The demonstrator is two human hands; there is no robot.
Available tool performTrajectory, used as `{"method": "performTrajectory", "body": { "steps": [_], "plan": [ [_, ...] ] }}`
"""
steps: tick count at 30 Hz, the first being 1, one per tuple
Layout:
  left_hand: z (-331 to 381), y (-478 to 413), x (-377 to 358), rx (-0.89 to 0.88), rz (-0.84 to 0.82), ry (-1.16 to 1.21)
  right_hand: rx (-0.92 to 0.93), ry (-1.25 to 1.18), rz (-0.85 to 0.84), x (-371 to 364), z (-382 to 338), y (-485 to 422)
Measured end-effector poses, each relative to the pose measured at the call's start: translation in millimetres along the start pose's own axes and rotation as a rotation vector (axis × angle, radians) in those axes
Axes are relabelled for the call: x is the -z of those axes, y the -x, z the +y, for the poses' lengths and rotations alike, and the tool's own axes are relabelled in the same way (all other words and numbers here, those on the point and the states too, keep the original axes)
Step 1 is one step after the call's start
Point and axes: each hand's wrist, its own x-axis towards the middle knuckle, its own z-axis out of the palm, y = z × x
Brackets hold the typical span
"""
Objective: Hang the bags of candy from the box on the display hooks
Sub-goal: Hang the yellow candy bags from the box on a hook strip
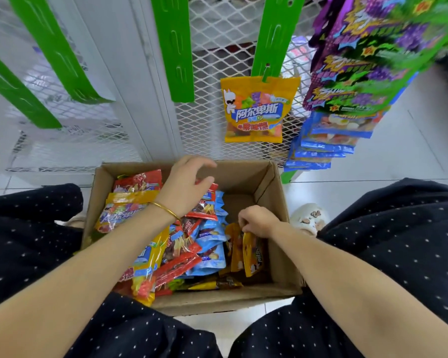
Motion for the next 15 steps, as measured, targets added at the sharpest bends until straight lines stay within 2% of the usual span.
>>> {"method": "performTrajectory", "body": {
  "steps": [4,9,12,15],
  "plan": [
    [4.3,5.0,-5.1,0.014,-0.155,0.005,0.059,-0.136,-0.001,43.4,-7.2,22.8],
    [15.2,14.3,-13.0,0.083,-0.464,0.061,0.165,-0.408,0.235,111.7,-23.9,63.1],
    [28.3,8.1,-5.3,-0.054,-0.368,-0.021,0.167,-0.579,0.39,142.7,-31.5,89.1],
    [51.9,-7.4,14.1,-0.094,-0.218,-0.006,0.183,-0.656,0.473,169.3,-37.9,107.8]
  ]
}}
